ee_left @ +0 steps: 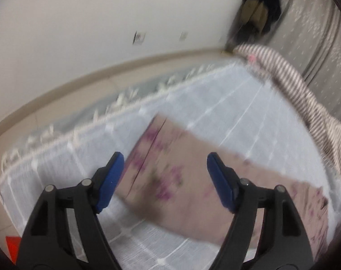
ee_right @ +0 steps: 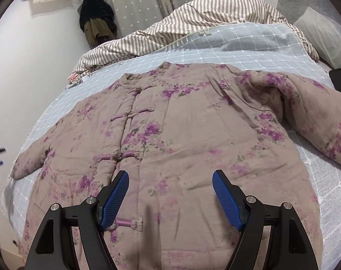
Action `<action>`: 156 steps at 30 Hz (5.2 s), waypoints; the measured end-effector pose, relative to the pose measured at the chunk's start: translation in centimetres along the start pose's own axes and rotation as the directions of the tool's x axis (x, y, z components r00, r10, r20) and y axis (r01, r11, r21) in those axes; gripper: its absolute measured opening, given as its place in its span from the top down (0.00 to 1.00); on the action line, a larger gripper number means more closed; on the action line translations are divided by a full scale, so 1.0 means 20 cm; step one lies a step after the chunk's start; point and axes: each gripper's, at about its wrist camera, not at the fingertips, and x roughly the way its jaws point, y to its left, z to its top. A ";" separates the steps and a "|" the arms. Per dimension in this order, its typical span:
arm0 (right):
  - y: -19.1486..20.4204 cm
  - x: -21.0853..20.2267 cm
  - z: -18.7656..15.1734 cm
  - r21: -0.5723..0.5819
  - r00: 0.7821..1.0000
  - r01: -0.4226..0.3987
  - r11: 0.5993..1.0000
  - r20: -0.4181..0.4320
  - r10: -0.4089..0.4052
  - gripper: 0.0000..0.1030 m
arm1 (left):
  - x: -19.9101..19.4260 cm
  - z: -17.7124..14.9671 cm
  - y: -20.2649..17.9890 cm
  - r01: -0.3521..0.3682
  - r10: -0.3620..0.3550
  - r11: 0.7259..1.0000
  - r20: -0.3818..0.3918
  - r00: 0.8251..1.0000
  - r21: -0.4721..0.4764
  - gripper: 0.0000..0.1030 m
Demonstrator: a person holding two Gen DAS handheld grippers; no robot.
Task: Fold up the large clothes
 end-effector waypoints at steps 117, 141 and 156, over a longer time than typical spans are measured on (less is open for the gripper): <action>-1.68 0.22 0.52 -0.266 0.805 0.582 0.769 0.049 -0.592 0.41 | -0.62 -2.91 -3.61 0.772 -0.473 0.144 -0.642 0.603 0.619 0.41; -1.58 -0.74 0.44 0.220 0.865 0.447 0.867 0.140 -0.482 0.20 | -0.77 -2.33 -2.94 0.715 -0.484 0.370 -0.535 0.693 0.593 0.08; -0.78 -0.41 0.40 0.161 0.969 0.226 0.961 0.063 -0.239 0.19 | -0.57 -1.42 -1.91 0.501 -0.358 0.735 -0.366 0.859 0.457 0.07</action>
